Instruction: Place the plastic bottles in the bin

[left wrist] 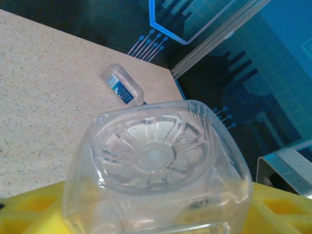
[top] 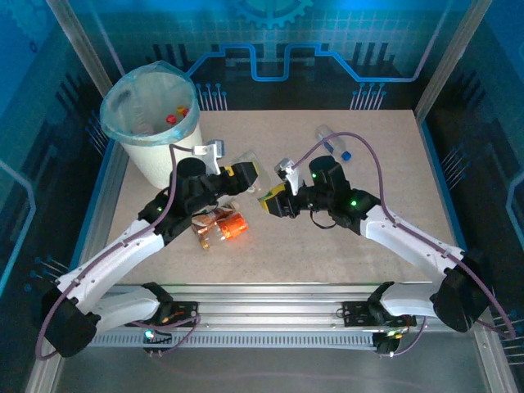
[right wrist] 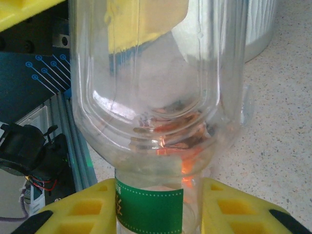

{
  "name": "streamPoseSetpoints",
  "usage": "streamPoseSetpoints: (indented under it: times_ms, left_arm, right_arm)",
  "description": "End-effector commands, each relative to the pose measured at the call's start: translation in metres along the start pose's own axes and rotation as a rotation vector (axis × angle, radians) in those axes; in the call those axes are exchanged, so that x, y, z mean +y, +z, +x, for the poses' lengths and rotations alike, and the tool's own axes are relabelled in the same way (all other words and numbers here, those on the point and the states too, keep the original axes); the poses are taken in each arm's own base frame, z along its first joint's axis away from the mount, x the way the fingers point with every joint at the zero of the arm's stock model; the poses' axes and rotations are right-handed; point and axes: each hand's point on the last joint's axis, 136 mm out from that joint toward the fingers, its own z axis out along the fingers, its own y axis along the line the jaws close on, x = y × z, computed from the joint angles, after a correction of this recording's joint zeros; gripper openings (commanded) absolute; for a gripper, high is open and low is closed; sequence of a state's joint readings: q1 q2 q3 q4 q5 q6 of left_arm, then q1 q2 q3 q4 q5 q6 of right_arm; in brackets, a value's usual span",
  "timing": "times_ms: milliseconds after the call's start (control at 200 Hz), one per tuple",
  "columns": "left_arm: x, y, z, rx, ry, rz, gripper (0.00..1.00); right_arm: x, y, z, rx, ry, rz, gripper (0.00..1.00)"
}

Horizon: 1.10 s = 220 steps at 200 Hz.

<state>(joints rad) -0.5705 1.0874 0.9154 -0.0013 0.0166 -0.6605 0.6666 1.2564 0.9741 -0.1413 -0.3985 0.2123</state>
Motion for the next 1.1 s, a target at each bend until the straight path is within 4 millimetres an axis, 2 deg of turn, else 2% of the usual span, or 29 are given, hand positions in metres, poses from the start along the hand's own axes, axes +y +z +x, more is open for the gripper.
streamPoseSetpoints:
  times_ms: [0,35,185,260,285,300,515,875,1005,1095]
  left_arm:
    - [0.000,0.001,-0.006,-0.012,-0.020,-0.002,0.65]
    - [0.000,0.000,-0.006,-0.016,-0.022,0.001,0.65]
    - [0.004,-0.006,-0.014,-0.052,-0.033,-0.012,0.62]
    - [0.005,-0.013,-0.023,-0.081,-0.035,-0.015,0.61]
    - [0.006,-0.016,-0.027,-0.092,-0.034,-0.017,0.61]
    - [0.006,-0.018,-0.029,-0.101,-0.033,-0.018,0.61]
    - [-0.001,-0.060,-0.083,-0.231,0.067,-0.074,0.59]
    - [-0.038,-0.154,-0.203,-0.512,0.496,-0.325,0.60]
    - [-0.041,-0.167,-0.240,-0.556,0.613,-0.448,0.61]
    - [-0.033,-0.159,-0.259,-0.539,0.655,-0.511,0.61]
  right_arm:
    - [0.014,-0.006,-0.012,-0.050,-0.062,-0.033,0.35]
    - [0.013,-0.006,-0.012,-0.050,-0.060,-0.027,0.37]
    - [0.008,-0.006,-0.012,-0.041,-0.055,0.011,0.62]
    - [0.008,-0.007,-0.014,-0.038,-0.061,0.023,0.80]
    - [0.008,-0.008,-0.015,-0.041,-0.065,0.026,0.97]
    - [0.009,-0.009,-0.016,-0.042,-0.067,0.027,1.00]
    - [0.011,-0.018,-0.031,-0.079,-0.096,0.052,1.00]
    - [0.023,-0.021,-0.049,-0.086,-0.137,0.043,1.00]
    - [0.023,-0.018,-0.048,-0.075,-0.147,0.049,1.00]
    - [0.020,-0.016,-0.048,-0.061,-0.145,0.064,1.00]
